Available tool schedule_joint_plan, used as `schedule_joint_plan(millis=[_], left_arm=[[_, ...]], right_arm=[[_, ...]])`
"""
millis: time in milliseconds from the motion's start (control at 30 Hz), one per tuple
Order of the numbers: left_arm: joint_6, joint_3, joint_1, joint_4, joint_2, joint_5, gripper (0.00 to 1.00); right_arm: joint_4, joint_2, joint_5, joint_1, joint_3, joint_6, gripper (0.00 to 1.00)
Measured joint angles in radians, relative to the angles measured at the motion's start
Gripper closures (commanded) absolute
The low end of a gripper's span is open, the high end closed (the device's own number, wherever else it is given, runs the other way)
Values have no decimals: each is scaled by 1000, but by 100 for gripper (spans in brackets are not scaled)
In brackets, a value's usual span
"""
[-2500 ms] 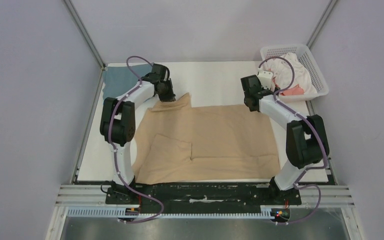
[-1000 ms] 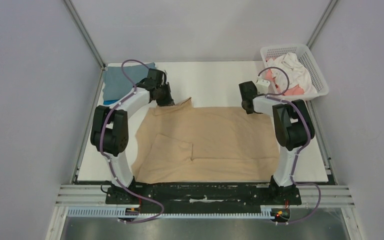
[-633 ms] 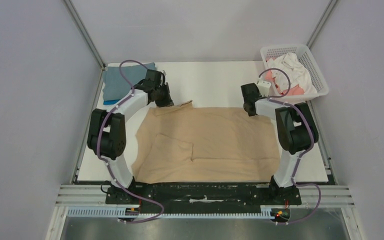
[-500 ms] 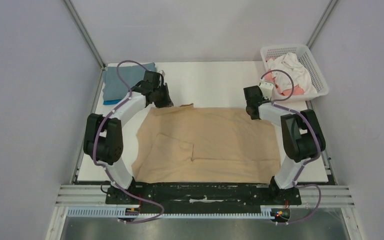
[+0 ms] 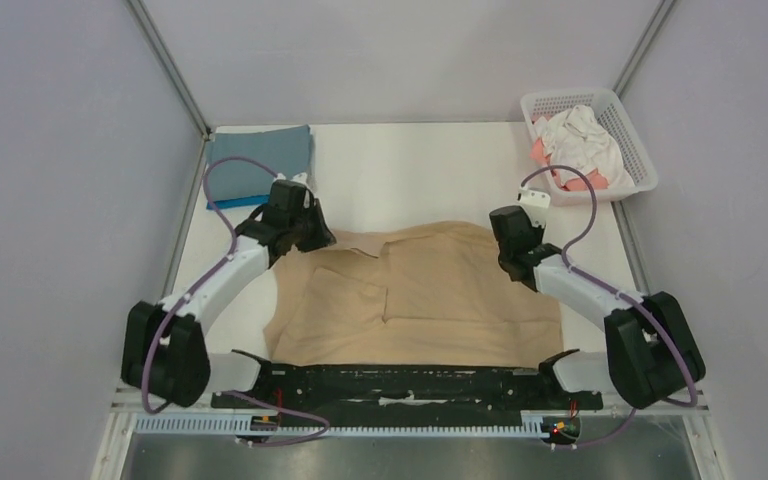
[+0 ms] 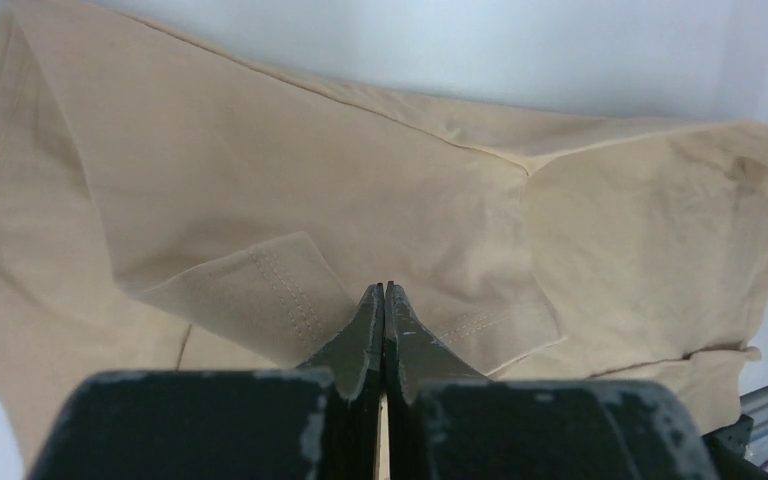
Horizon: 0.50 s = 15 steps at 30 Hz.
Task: Fold and stack the t-shirts
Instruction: Fold the other side of the tshirt into a rectangle
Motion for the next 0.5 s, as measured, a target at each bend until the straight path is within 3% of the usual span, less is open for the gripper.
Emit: schedule_joint_plan(millis=[300, 500], left_arm=[[-123, -195, -29, -94, -382, -80, 98], [-159, -282, -40, -164, -523, -99, 98]], right_arm=[[-76, -264, 32, 32, -109, -7, 100], [-137, -366, 34, 56, -178, -4, 100]])
